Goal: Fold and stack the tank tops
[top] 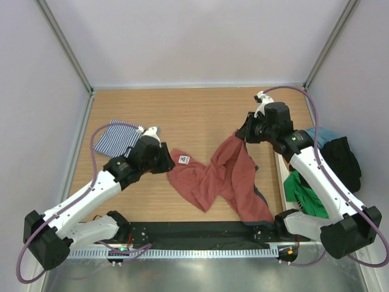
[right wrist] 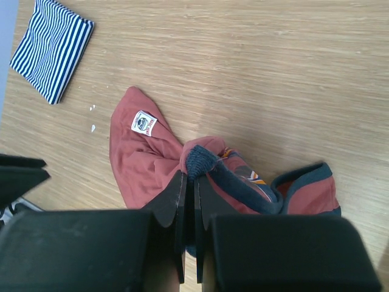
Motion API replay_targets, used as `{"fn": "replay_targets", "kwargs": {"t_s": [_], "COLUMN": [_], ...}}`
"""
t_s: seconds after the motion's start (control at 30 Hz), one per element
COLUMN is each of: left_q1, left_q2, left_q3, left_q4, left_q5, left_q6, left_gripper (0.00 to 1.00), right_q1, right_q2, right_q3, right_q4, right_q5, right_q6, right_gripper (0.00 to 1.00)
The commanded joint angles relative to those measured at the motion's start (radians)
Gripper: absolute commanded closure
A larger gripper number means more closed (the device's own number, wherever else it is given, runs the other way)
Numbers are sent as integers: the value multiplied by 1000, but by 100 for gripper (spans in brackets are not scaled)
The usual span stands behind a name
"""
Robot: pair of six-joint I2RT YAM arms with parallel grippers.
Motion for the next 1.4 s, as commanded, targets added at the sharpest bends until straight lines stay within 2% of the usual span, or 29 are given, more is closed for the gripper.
{"fn": "replay_targets", "kwargs": {"t_s": [0.0, 0.07, 0.17, 0.23, 0.43, 0.57, 0.7, 0.93, 1.03, 1.07, 1.3, 1.37], "left_q1": [-68, -120, -270, -307, -324, -325, -338, -350, -356, -359, -361, -361], "left_q2": [5, 22, 74, 125, 234, 382, 470, 493, 493, 493, 467, 438], "left_q3": [-73, -94, -127, -144, -139, -93, -50, -47, -36, -30, -30, -21], "left_q4": [73, 85, 116, 139, 235, 255, 255, 257, 258, 255, 243, 210], "left_q5": [23, 10, -42, -70, -60, -21, -24, -49, -47, -46, -53, -96], "left_q6": [-70, -101, -173, -223, -237, -230, -230, -243, -236, -233, -230, -217], "left_gripper": [61, 60, 58, 57, 54, 52, 57, 72, 88, 98, 100, 100], "right_q1": [-1, 1, 1, -1, 2, -1, 1, 1, 1, 1, -1, 1], "right_q2": [-53, -70, -89, -93, -104, -115, -130, -138, -136, -133, -138, -136], "right_q3": [-23, -40, -71, -86, -109, -121, -133, -133, -138, -138, -135, -127], "right_q4": [48, 45, 48, 49, 59, 60, 68, 57, 60, 59, 54, 49], "right_q5": [37, 54, 61, 59, 45, 35, 19, 30, 28, 28, 36, 41], "right_q6": [-23, -22, -17, -14, -6, -6, 0, -3, -2, -3, -5, -5], "right_gripper": [99, 99, 99, 99, 99, 99, 98, 98, 98, 98, 98, 98]}}
